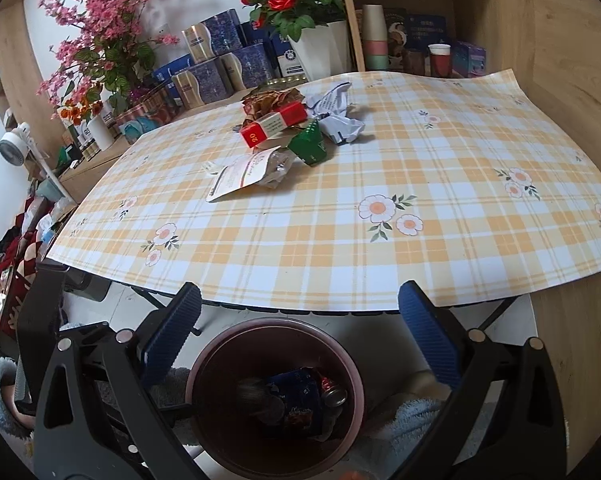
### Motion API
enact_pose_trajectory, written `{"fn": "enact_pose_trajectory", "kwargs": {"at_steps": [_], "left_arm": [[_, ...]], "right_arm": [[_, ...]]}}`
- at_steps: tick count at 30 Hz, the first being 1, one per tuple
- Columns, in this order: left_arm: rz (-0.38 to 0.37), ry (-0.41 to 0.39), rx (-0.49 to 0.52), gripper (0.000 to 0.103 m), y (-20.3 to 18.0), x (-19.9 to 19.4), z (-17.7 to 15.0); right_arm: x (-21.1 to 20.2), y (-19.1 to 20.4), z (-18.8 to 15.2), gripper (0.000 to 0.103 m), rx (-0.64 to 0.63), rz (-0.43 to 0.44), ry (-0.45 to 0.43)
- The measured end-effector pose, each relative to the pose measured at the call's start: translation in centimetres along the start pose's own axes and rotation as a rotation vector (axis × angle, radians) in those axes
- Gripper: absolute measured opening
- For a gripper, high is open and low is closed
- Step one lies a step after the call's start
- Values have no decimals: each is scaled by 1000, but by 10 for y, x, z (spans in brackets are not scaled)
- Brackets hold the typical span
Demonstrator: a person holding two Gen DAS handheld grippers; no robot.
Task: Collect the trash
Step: 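Lower the black Edce packet into the brown bin and open the left tool, then reach to the table and grasp the white candle card with the left tool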
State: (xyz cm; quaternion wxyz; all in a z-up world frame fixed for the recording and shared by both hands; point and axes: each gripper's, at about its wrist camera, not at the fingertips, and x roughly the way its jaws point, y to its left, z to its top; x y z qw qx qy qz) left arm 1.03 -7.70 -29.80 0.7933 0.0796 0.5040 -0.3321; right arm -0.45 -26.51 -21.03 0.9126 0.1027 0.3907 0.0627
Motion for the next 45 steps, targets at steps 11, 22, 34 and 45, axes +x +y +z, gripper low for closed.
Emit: {"fn": "enact_pose_trajectory", "kwargs": {"at_steps": [11,22,34,45], "left_arm": [[27,-146,-92,91,16,-32,1],[84,-269,-239,92,45,-60,5],[182,-369,-252,92,74,-93,29],[218,-394,-281,92,96,-103,45]], "right_arm": [[0,-2,0,97,5,-14,2],[-1,-8,5,97,-2,-39,-3],[4,-21,16,97,15,-75,-6],[19,-34,35,97,-14,-94,-10]]}}
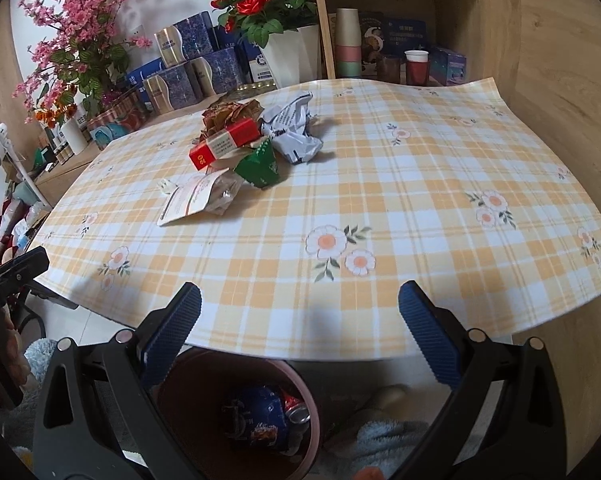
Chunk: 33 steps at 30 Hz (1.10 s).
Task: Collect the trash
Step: 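Reach to the table and grasp the white candle card with the left tool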
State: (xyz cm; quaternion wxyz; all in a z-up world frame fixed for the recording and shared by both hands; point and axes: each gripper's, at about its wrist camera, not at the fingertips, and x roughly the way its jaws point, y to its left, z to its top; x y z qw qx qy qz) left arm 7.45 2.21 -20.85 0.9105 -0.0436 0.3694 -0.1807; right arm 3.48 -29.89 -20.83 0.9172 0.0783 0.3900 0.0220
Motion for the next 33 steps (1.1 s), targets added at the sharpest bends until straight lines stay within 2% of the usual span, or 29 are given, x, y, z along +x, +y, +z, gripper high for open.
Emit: {"fn": "enact_pose_trajectory", "kwargs": {"at_steps": [7,15,18,24,28,33], "left_arm": [[14,3,12,92,1,8,11],[-21,47,42,92,-17,39,25],[-33,76,94,92,-33,61,29],[8,132,257,92,-67,110,27],[76,175,395,90,-88,143,25],[116,174,460,87,-98,168,34]], "right_arm": [[18,-2,17,97,-34,4,-10],[43,-1,25,97,-21,79,18],[51,-1,25,97,-35,50,21],[54,-13,25,97,0,34,19],[54,-19,25,97,9,31,19],[55,-26,23,97,17,26,20]]}}
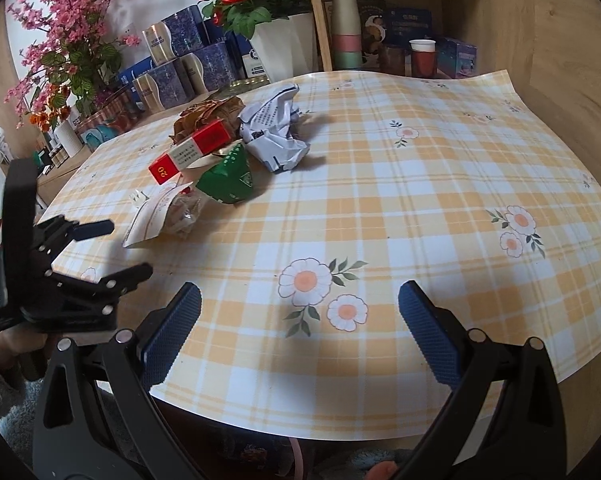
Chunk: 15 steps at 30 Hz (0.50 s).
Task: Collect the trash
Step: 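Reach to the table and grasp the white candle card with the left tool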
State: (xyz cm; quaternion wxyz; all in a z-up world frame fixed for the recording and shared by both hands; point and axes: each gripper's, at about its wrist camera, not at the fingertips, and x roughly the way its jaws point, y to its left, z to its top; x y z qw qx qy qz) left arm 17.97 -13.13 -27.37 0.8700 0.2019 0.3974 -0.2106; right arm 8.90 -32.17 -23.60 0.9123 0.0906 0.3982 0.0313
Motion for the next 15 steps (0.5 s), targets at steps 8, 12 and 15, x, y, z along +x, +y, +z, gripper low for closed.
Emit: {"fn": "enact_pose_trajectory", "kwargs": {"at_steps": [8,12,15], "left_arm": [[-22,38,109,59,4,15,19],[-38,12,168,19,7,2,26],[-103,-34,124,13,19,-24,27]], "right_arm": [[1,-7,-2,97,9,0,6],[2,-10,-3,97,18,2,14],[1,-8,-3,97,14,12,11]]}}
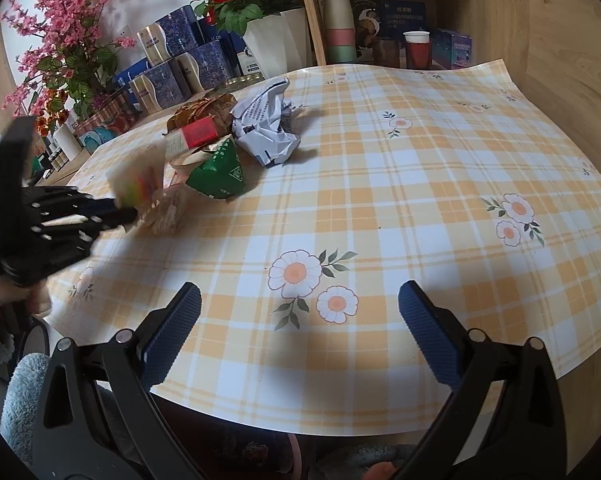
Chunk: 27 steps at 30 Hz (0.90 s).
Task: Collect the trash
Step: 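Reach to the table and grasp the white candle card with the left tool, then grasp the clear plastic bag with the right tool while the left tool holds the candle card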
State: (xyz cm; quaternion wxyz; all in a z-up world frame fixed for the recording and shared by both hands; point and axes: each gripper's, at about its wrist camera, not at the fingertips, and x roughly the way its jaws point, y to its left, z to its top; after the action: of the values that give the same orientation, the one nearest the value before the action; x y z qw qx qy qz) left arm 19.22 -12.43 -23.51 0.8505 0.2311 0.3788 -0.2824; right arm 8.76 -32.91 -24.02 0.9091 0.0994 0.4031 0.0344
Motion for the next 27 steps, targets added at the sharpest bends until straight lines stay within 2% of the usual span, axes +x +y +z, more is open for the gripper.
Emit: {"fn": "enact_pose_trajectory", "kwargs": {"at_steps": [2,3,9,12,14,15,17,20,22,27], "left_arm": [[-34,-13,-56,13,9,-12,-3],[-77,-16,-132,12,21,-20,-7],[-214,-43,-440,12,55,-53,-40],[-240,-65,-551,12,60,-69,-61],[-232,-78,-580,12,57,-81,-72],[-220,-89,-591,12,56,-88,-77],[-203,-106,-604,12,55,-98,-85],[-186,-118,-632,12,59,-107,-95],[-183,-122,-654,12,62,-111,-101],[-187,-138,-692,12,70,-116,-110]], "right_arm": [[1,3,0,97,-15,5,2],[3,5,0,97,-24,7,6],[14,22,5,97,-41,43,22],[20,37,12,97,-56,61,9],[25,50,19,95,-68,83,-7],[30,57,25,84,-71,93,-9],[37,66,35,74,-58,133,-1],[51,77,50,73,4,204,15],[63,84,56,67,35,233,36],[94,99,61,58,85,209,97]]}}
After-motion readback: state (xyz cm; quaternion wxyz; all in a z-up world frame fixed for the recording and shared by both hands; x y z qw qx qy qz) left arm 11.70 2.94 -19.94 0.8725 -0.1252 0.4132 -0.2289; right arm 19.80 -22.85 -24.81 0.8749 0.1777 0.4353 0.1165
